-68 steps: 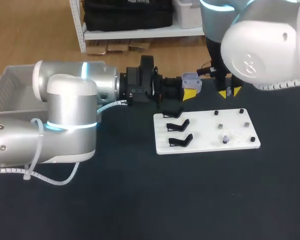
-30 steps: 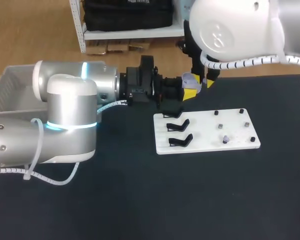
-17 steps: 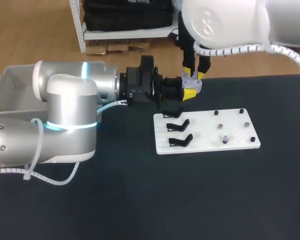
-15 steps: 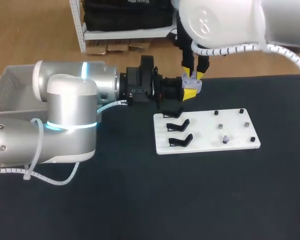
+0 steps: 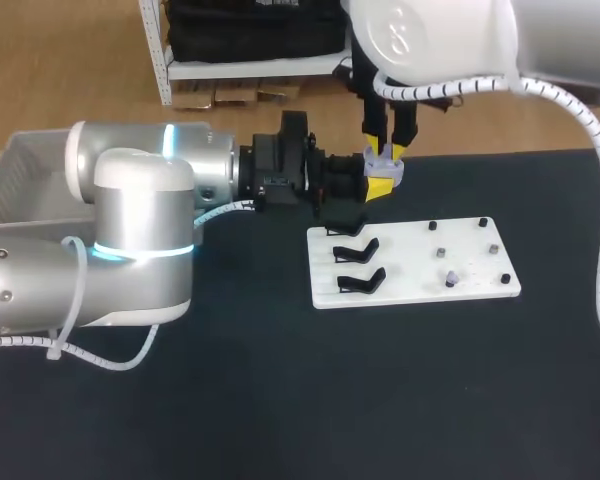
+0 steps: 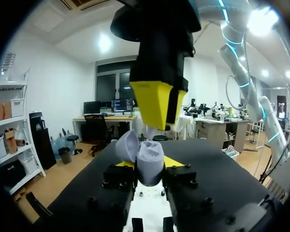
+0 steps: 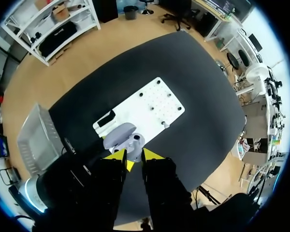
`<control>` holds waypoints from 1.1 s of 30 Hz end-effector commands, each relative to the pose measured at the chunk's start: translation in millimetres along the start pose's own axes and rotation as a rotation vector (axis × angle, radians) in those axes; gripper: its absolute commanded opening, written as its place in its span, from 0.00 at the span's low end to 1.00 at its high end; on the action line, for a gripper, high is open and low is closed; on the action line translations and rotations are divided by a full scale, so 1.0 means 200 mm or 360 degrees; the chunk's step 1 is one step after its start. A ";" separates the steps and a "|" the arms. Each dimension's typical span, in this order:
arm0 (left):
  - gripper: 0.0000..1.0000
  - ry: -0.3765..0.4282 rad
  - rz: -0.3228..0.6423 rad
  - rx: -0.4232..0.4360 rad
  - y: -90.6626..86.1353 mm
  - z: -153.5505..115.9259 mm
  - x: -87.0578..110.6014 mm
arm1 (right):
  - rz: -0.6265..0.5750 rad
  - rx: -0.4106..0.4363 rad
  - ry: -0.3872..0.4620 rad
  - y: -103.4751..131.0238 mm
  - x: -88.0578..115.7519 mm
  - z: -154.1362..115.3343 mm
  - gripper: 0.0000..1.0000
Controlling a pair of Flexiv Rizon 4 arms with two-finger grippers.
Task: Pick up each earbud case from the left stands, insert the matching earbuds, close the lid, and place the case in the box.
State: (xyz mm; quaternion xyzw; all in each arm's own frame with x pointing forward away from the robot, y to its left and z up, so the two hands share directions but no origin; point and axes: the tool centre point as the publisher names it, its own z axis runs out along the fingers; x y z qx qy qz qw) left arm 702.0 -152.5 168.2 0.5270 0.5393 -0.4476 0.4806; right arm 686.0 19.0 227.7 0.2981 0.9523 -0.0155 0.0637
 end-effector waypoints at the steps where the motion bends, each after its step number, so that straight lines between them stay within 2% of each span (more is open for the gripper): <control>1: 0.00 -0.0014 0.0008 -0.0008 0.00 0.00 0.01 | 0.0004 -0.0007 0.0008 -0.01 0.01 0.00 0.00; 33: 0.00 -0.0014 0.0008 -0.0008 0.00 0.00 0.01 | 0.0043 0.0017 0.0029 0.00 -0.01 0.06 0.00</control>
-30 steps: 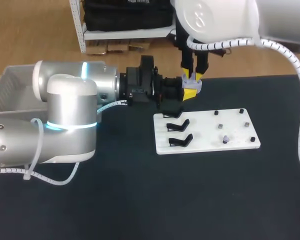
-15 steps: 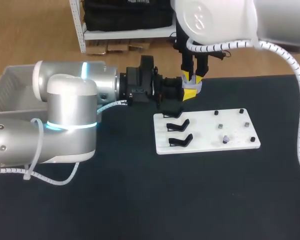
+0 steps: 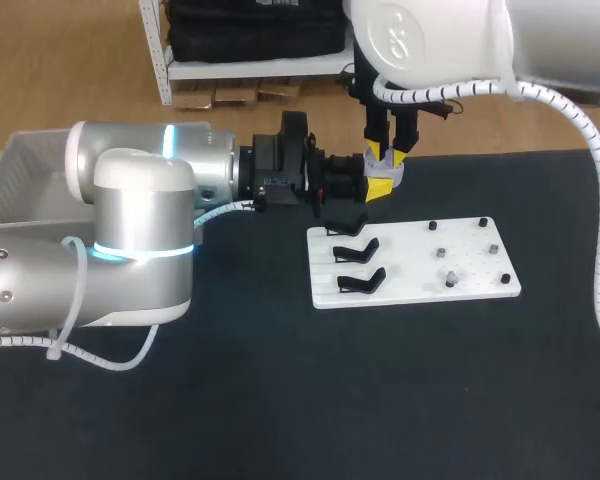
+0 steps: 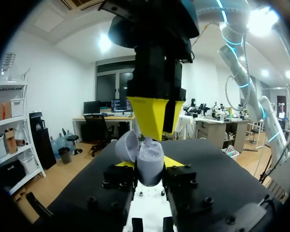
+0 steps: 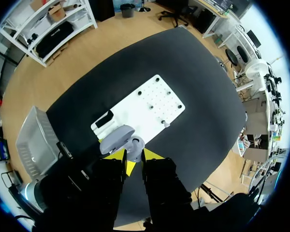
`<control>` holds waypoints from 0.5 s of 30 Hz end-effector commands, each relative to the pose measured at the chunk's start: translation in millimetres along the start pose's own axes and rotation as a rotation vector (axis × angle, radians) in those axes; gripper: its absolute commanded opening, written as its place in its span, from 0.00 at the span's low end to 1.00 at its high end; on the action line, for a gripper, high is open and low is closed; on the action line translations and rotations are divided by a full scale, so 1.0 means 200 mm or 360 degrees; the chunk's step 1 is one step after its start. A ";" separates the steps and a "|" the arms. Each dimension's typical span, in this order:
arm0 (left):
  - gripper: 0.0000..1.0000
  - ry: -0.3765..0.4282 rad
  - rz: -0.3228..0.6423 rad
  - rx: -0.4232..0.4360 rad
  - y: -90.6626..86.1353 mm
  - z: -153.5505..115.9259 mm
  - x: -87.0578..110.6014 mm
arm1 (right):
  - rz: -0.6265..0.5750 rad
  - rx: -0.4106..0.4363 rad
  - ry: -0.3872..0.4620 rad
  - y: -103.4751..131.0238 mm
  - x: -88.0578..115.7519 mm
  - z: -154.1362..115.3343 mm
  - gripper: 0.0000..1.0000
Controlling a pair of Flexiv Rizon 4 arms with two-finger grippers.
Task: Pick up each earbud case from the left stands, insert the matching earbuds, close the lid, and place the case in the box.
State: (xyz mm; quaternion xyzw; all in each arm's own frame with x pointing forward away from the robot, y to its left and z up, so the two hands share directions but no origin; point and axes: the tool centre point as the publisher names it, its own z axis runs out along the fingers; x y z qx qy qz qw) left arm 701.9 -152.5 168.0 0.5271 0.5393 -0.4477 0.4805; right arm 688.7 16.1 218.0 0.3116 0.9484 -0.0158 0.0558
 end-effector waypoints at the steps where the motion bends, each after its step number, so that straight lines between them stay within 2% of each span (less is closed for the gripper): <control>1: 0.00 -0.0015 0.0008 -0.0009 0.00 0.00 0.01 | -0.0003 0.0009 0.0010 0.01 0.00 0.02 0.00; 12: 0.00 -0.0015 0.0008 -0.0009 0.00 0.00 0.01 | 0.0014 0.0004 0.0031 0.00 0.01 0.04 0.00; 14: 0.00 -0.0015 0.0008 -0.0009 0.00 0.00 0.01 | 0.0019 0.0002 0.0024 -0.01 0.01 0.03 0.31; 15: 0.00 -0.0015 0.0008 -0.0009 0.00 0.00 0.01 | 0.0022 0.0000 0.0023 -0.01 0.01 0.03 0.34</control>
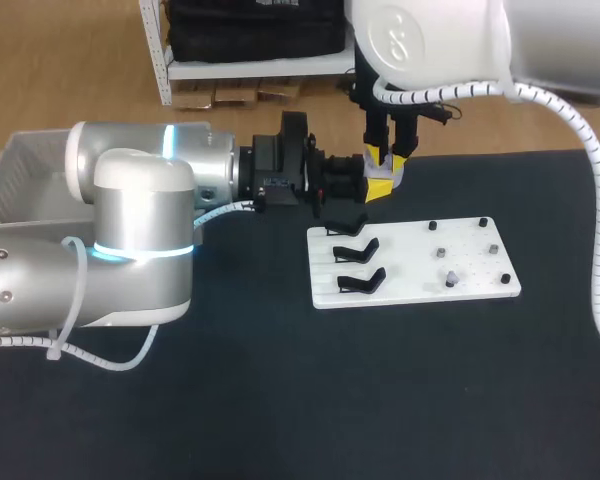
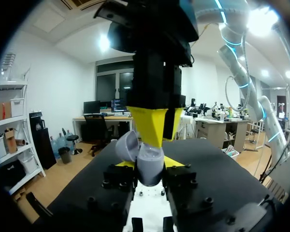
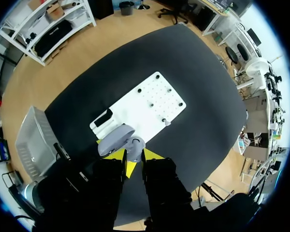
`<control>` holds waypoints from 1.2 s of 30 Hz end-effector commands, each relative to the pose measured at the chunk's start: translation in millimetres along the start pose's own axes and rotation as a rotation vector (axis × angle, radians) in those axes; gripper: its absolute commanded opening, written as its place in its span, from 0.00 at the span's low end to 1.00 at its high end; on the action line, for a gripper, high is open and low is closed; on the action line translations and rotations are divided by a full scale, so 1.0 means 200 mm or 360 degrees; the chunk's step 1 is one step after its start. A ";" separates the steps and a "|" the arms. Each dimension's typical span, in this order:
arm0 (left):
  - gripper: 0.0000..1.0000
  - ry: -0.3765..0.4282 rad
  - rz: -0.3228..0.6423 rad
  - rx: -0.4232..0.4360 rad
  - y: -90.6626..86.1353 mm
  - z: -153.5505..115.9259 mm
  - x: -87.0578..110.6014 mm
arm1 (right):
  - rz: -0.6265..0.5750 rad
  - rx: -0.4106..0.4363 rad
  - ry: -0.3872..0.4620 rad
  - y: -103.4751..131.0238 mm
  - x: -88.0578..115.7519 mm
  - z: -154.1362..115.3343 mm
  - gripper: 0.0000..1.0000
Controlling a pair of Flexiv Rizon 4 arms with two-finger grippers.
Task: Pick up each earbud case from the left stands, insert the matching earbuds, close the lid, and place the case in the box.
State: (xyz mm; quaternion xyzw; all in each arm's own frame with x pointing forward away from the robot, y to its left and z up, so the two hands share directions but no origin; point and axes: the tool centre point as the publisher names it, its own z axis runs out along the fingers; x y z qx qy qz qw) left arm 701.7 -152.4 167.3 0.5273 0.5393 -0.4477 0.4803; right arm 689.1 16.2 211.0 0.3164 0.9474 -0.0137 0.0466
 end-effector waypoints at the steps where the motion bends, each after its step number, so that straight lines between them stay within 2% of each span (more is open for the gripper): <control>1: 0.00 -0.0015 0.0008 -0.0010 0.00 0.00 0.00 | 0.0009 -0.0005 -0.0008 -0.01 0.00 -0.01 0.36; 11: 0.00 -0.0015 0.0008 -0.0010 0.00 0.00 0.00 | -0.0027 -0.0060 -0.0045 -0.07 0.04 -0.06 0.42; 15: 0.00 -0.0015 0.0008 -0.0010 0.00 0.00 0.00 | -0.0133 -0.0189 -0.0129 -0.15 0.09 -0.09 0.48; 16: 0.00 -0.0015 0.0008 -0.0010 0.00 0.00 0.00 | -0.0171 -0.0241 -0.0165 -0.18 0.10 -0.09 0.52; 17: 0.00 -0.0015 0.0008 -0.0010 0.00 0.00 0.00 | -0.0200 -0.0303 -0.0156 -0.21 0.11 -0.09 0.50; 18: 0.00 -0.0015 0.0008 -0.0010 0.00 0.00 0.00 | -0.0196 -0.0345 -0.0168 -0.23 0.11 -0.09 0.60; 19: 0.00 -0.0015 0.0008 -0.0010 0.00 0.00 0.00 | -0.0211 -0.0388 -0.0200 -0.26 0.11 -0.08 0.80; 20: 0.00 -0.0015 0.0008 -0.0010 0.00 0.00 0.00 | -0.0215 -0.0413 -0.0221 -0.28 0.12 -0.08 0.85; 26: 0.00 -0.0015 0.0008 -0.0010 0.00 0.00 0.00 | -0.0162 -0.0512 -0.0383 -0.41 0.13 -0.03 0.88; 32: 0.00 -0.0015 0.0008 -0.0010 0.00 0.00 0.00 | -0.0096 -0.0568 -0.0430 -0.52 0.13 0.06 0.89; 34: 0.00 -0.0015 0.0008 -0.0010 0.00 0.00 0.00 | -0.0093 -0.0570 -0.0445 -0.55 0.13 0.09 0.91; 35: 0.00 -0.0015 0.0008 -0.0010 0.00 0.00 0.00 | -0.0110 -0.0577 -0.0447 -0.56 0.13 0.10 0.98; 36: 0.00 -0.0015 0.0008 -0.0010 0.00 0.00 0.00 | -0.0112 -0.0571 -0.0453 -0.57 0.13 0.12 1.00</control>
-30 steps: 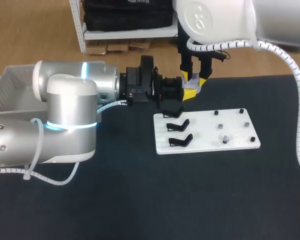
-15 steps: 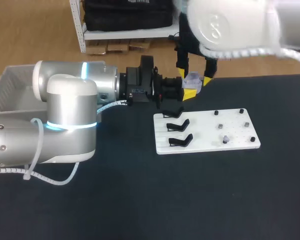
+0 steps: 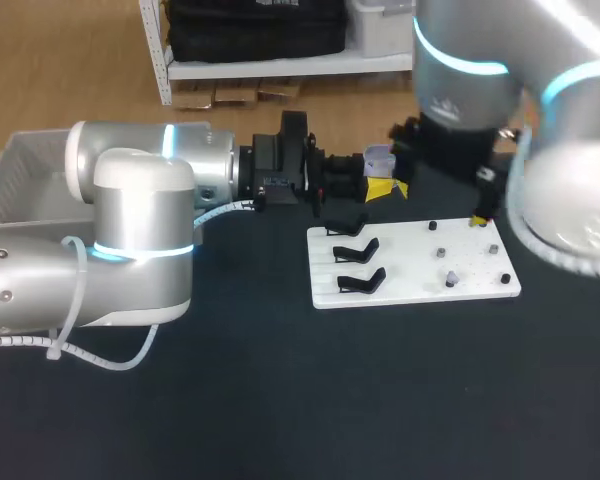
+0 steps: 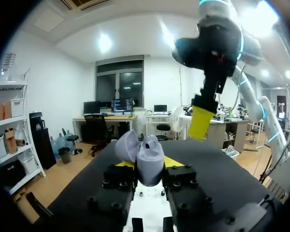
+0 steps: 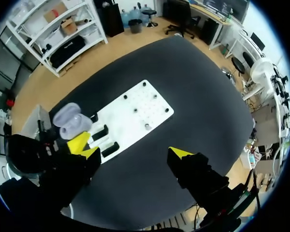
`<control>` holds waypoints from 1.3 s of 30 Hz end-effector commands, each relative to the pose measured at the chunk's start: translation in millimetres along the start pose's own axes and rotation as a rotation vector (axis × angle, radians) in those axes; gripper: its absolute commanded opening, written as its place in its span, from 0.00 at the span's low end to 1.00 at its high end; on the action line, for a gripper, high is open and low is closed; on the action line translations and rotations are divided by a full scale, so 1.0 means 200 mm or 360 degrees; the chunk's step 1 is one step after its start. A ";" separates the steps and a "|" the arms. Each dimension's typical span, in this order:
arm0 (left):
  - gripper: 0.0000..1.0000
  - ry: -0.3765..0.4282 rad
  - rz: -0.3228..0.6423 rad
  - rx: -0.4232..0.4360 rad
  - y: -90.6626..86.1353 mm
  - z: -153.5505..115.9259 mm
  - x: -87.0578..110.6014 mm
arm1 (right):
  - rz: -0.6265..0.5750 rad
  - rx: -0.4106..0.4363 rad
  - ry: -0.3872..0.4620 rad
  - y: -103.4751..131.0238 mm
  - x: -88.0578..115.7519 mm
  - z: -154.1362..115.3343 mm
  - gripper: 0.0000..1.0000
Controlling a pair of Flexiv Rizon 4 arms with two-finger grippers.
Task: Pick up each earbud case from the left stands, insert the matching earbuds, close the lid, and place the case in the box.
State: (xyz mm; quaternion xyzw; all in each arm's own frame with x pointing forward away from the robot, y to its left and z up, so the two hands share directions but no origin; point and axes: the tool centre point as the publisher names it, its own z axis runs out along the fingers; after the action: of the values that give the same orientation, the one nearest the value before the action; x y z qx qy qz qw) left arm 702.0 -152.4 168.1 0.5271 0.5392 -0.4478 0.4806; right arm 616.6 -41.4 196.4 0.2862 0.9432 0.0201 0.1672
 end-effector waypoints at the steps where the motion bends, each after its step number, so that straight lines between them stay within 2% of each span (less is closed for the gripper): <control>1: 0.00 -0.0014 0.0008 -0.0009 0.00 0.00 0.01 | -0.0040 -0.0352 -0.0132 -0.13 0.03 0.04 1.00; 17: 0.00 -0.0014 0.0008 -0.0009 0.00 0.00 0.01 | -0.0066 -0.0340 -0.0118 -0.14 0.03 0.06 1.00; 18: 0.00 -0.0014 0.0008 -0.0009 0.00 0.00 0.01 | -0.0006 -0.0371 -0.0095 -0.13 0.01 0.09 1.00; 20: 0.00 -0.0014 0.0008 -0.0009 0.00 0.00 0.01 | -0.0037 -0.0380 -0.0146 -0.15 0.00 0.16 1.00; 25: 0.00 -0.0014 0.0008 -0.0009 0.00 0.00 0.01 | -0.0078 -0.0412 -0.0131 -0.19 -0.03 0.30 1.00; 26: 0.00 -0.0014 0.0008 -0.0009 0.00 0.00 0.01 | -0.0090 -0.0378 -0.0122 -0.19 -0.03 0.34 1.00; 32: 0.00 -0.0014 0.0008 -0.0009 0.00 0.00 0.01 | -0.0187 -0.0309 -0.0125 -0.22 0.03 0.50 1.00; 39: 0.00 -0.0014 0.0008 -0.0009 0.00 0.00 0.01 | -0.0184 -0.0248 -0.0152 -0.23 0.09 0.67 1.00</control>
State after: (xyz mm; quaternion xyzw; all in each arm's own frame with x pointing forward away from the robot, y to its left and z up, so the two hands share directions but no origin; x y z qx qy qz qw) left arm 702.1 -152.4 168.1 0.5271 0.5392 -0.4478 0.4806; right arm 615.4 -86.1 76.1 0.2158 0.9471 0.0722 0.2265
